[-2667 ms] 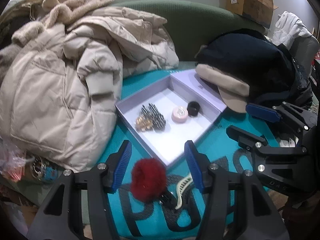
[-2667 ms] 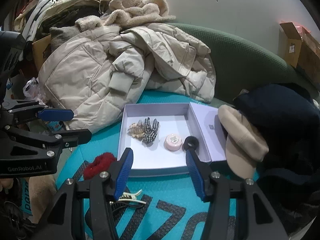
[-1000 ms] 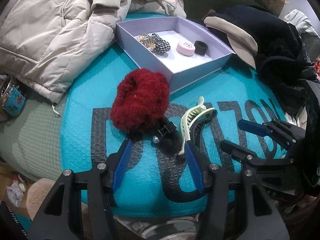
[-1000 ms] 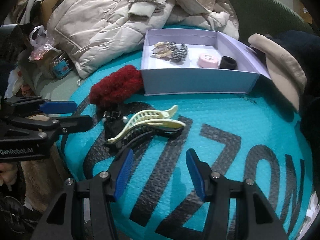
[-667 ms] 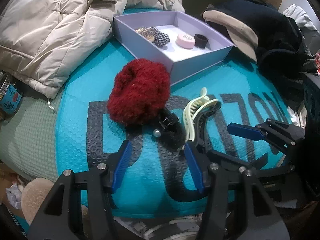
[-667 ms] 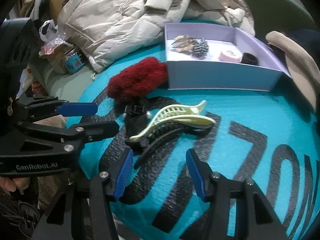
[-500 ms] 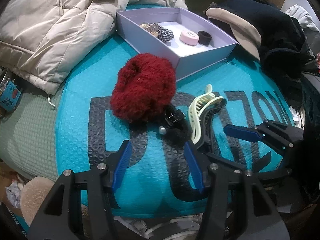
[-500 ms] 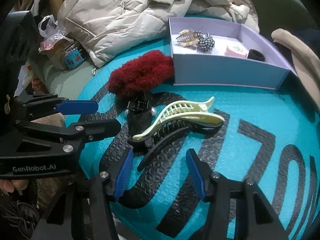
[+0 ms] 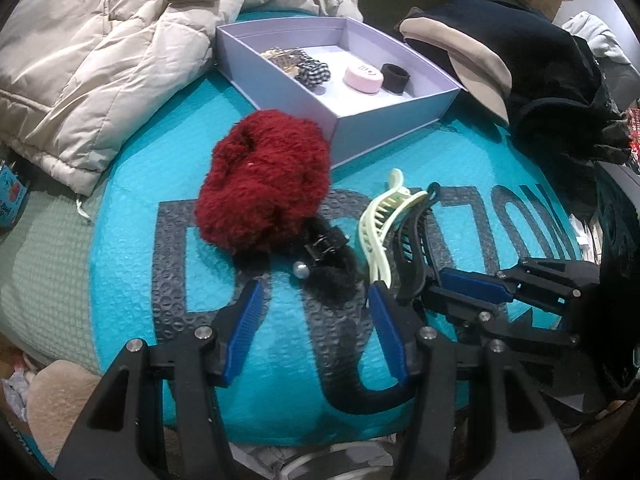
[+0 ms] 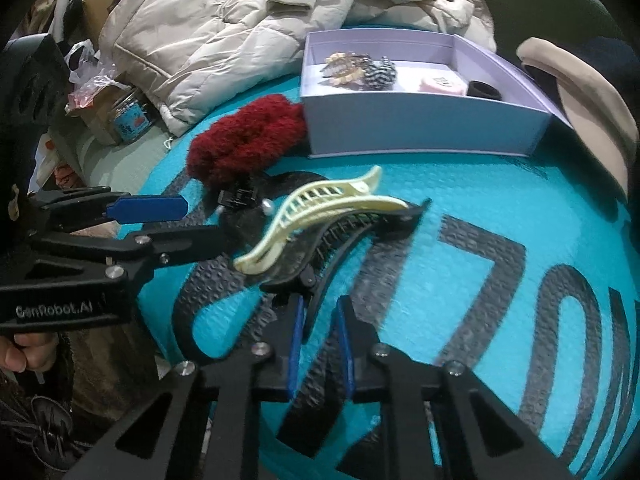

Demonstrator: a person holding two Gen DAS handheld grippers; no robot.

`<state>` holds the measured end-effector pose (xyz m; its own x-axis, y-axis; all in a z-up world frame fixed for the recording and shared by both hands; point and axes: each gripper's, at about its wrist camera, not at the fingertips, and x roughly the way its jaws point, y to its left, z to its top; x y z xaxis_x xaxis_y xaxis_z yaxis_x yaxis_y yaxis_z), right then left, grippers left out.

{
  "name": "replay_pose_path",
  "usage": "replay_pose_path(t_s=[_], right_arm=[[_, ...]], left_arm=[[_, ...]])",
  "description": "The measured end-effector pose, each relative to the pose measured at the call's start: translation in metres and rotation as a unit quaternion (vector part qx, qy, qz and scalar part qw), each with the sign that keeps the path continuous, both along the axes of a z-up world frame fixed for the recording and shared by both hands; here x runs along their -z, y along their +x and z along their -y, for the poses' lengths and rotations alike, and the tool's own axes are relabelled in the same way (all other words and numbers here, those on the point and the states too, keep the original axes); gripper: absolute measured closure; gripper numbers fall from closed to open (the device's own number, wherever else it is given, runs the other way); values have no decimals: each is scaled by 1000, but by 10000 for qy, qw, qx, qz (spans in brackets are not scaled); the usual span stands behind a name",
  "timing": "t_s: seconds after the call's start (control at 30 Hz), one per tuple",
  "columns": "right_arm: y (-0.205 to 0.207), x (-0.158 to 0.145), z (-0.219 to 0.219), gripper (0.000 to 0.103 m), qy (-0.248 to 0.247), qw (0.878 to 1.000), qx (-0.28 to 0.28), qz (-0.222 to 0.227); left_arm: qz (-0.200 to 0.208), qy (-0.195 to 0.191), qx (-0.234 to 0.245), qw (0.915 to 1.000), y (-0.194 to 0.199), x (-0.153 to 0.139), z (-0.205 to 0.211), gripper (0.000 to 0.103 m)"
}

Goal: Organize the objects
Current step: 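Close left tool on black claw clip while right tool closes on black long clip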

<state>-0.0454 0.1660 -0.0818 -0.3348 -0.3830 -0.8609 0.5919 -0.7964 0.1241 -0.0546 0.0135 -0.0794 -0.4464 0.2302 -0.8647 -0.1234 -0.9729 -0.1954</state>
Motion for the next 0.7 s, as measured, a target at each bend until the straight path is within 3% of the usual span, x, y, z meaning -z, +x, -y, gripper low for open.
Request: replay_pose_path(t_s=[0.33, 0.43, 0.5, 0.7], right_arm=[[0, -2, -36, 87, -6, 9993, 372, 2], [0, -4, -41, 79, -88, 9990, 445, 31], [1, -8, -43, 67, -198, 9986, 489, -16], [0, -16, -41, 56, -436, 9975, 536, -167]], left_arm=[[-110, -35, -189, 9998, -8, 8, -10, 50], [-129, 10, -283, 9995, -12, 9, -10, 50], [-144, -5, -345, 9993, -15, 10, -10, 50], [-214, -44, -472, 9986, -21, 11, -7, 50]])
